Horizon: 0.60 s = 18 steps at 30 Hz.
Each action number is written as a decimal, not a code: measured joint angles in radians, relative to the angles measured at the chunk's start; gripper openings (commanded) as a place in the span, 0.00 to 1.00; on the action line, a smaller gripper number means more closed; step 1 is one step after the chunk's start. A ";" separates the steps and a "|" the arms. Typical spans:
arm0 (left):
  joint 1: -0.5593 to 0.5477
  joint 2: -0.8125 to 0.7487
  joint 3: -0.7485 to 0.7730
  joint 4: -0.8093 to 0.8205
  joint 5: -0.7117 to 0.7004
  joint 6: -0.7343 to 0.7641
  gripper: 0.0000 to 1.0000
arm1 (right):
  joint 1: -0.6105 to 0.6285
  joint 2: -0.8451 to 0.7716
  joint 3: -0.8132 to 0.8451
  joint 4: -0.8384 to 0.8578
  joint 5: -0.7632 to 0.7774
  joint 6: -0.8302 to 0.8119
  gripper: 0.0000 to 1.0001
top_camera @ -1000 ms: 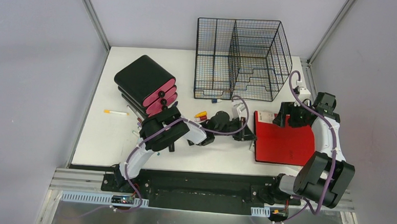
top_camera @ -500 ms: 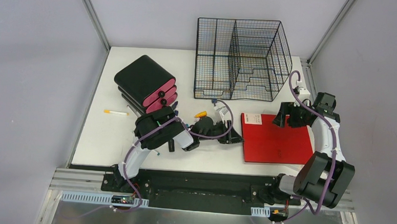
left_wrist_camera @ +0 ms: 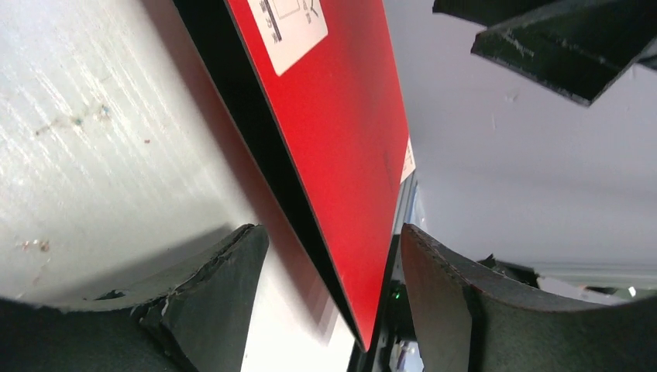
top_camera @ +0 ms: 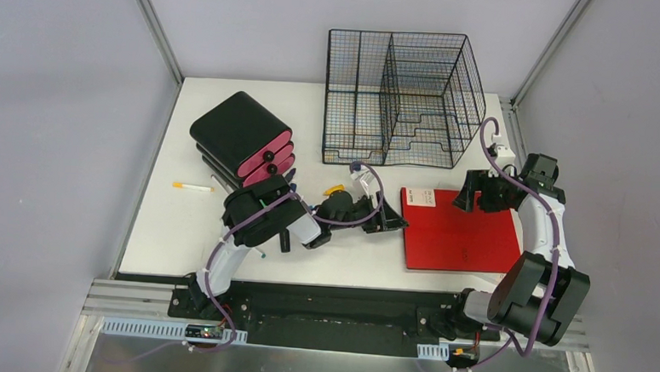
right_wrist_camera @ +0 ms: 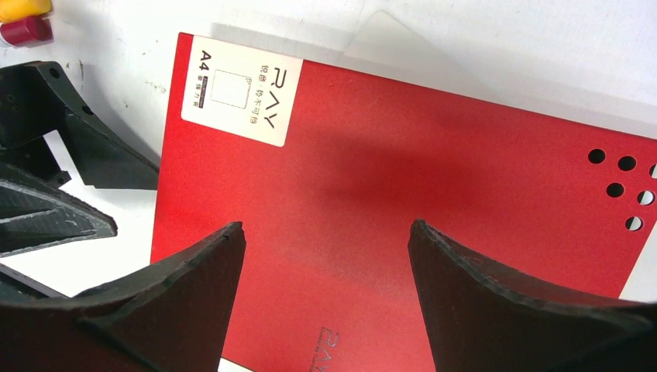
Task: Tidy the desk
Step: Pick up the folder from the corner of the board.
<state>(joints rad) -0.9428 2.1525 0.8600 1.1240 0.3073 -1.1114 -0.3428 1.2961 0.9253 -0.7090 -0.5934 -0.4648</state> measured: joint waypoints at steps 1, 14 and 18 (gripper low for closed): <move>-0.001 0.008 0.010 0.002 -0.005 -0.013 0.67 | 0.000 0.000 0.000 0.000 0.000 0.000 0.80; -0.060 0.075 0.094 0.005 -0.119 -0.136 0.57 | 0.000 -0.004 0.000 0.000 -0.017 -0.001 0.80; -0.060 0.092 0.108 0.005 -0.123 -0.157 0.56 | 0.000 -0.007 0.000 0.000 -0.018 -0.002 0.80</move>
<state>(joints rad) -1.0031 2.2448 0.9680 1.1290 0.1844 -1.2682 -0.3428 1.2892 0.9253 -0.7094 -0.6109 -0.4667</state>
